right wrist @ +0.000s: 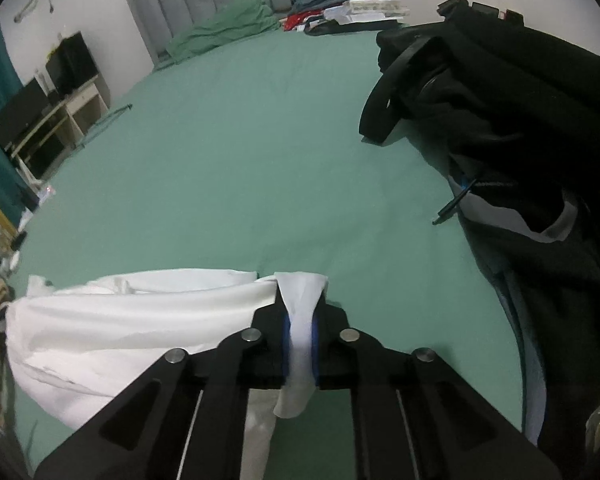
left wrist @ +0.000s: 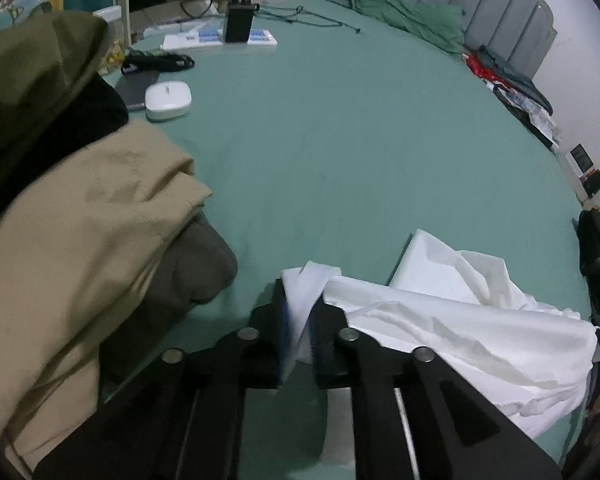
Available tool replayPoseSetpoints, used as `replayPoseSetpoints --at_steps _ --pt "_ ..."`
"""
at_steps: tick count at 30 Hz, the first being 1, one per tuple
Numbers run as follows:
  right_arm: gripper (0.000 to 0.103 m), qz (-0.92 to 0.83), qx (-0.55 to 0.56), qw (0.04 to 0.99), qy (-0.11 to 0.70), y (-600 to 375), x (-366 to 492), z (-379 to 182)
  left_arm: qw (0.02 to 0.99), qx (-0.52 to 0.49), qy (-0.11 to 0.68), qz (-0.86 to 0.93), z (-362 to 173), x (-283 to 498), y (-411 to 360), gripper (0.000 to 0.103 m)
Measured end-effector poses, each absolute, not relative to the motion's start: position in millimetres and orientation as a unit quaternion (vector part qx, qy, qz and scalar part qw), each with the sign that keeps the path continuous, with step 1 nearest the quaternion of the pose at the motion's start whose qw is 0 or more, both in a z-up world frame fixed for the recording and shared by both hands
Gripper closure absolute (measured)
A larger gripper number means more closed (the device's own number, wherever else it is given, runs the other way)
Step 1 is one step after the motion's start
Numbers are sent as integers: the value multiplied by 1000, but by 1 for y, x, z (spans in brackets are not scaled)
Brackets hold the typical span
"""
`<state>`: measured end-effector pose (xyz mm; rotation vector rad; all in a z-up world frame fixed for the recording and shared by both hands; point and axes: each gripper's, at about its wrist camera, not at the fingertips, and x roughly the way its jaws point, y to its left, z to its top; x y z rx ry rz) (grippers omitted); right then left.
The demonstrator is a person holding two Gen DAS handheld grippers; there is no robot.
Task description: Fold large clothes
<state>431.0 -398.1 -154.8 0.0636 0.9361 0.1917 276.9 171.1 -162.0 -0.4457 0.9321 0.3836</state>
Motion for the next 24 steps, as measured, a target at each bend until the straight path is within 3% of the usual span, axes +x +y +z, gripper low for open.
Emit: replayPoseSetpoints --at_steps 1,3,5,7,12,24 --pt "86 84 19 889 449 -396 431 -153 858 -205 433 187 -155 272 170 70" --pt "73 61 -7 902 427 -393 426 -141 870 -193 408 198 -139 262 169 57" --pt "41 40 -34 919 391 -387 415 -122 881 -173 387 211 -121 253 165 55" --pt "27 27 -56 933 355 -379 403 -103 892 -145 374 207 -105 245 154 55" --pt "25 108 -119 934 318 -324 372 -85 912 -76 387 113 -89 238 92 54" --pt "24 329 -297 837 320 -198 298 -145 890 41 454 -26 -143 240 -19 54"
